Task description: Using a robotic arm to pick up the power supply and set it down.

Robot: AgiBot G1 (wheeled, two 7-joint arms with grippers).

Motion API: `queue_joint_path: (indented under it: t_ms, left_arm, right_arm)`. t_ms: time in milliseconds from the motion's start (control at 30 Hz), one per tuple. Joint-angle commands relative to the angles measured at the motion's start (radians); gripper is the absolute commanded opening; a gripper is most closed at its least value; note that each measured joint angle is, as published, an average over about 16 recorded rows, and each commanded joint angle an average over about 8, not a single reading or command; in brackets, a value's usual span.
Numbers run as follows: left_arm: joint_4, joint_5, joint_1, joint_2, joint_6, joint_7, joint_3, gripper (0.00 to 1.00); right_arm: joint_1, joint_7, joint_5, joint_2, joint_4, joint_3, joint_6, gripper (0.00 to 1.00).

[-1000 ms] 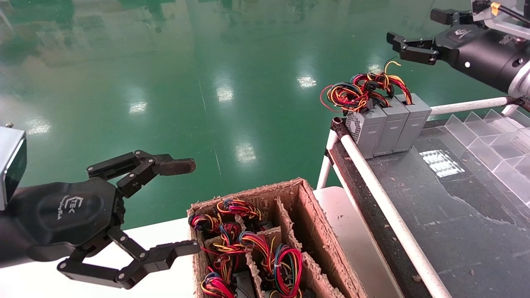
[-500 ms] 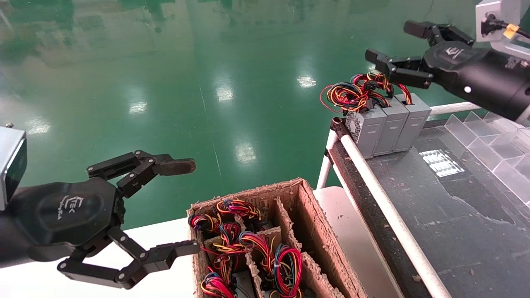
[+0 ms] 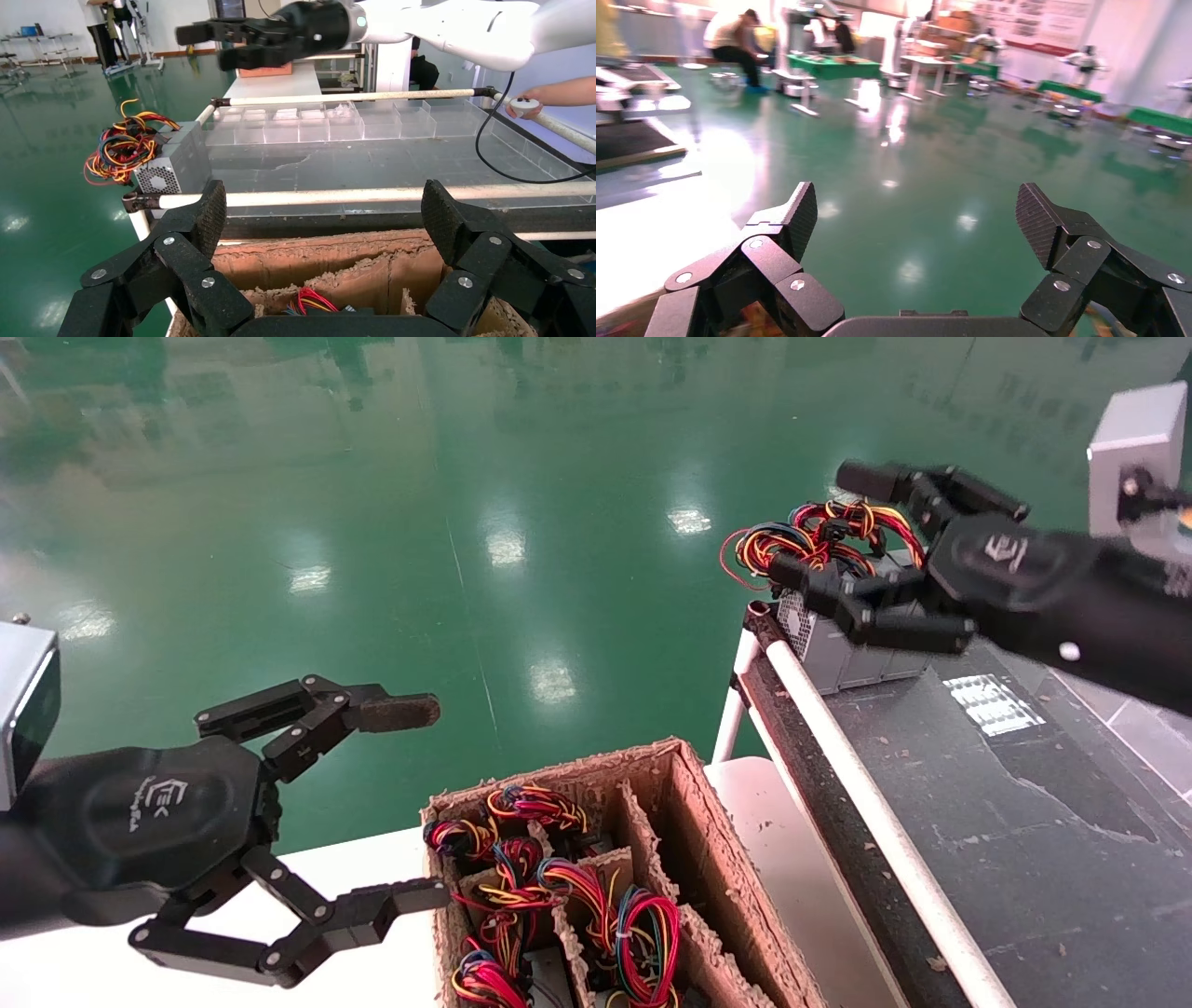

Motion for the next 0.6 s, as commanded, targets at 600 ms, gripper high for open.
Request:
queue_joint_path:
  t_ms: [600]
  left_arm:
    - [0.000,0.000,0.000,0.000,0.000,0.000,0.000,1.00]
  right_arm:
    - [-0.239,0.182,0.092,0.135,0.388,0.064,-0.211,1.00]
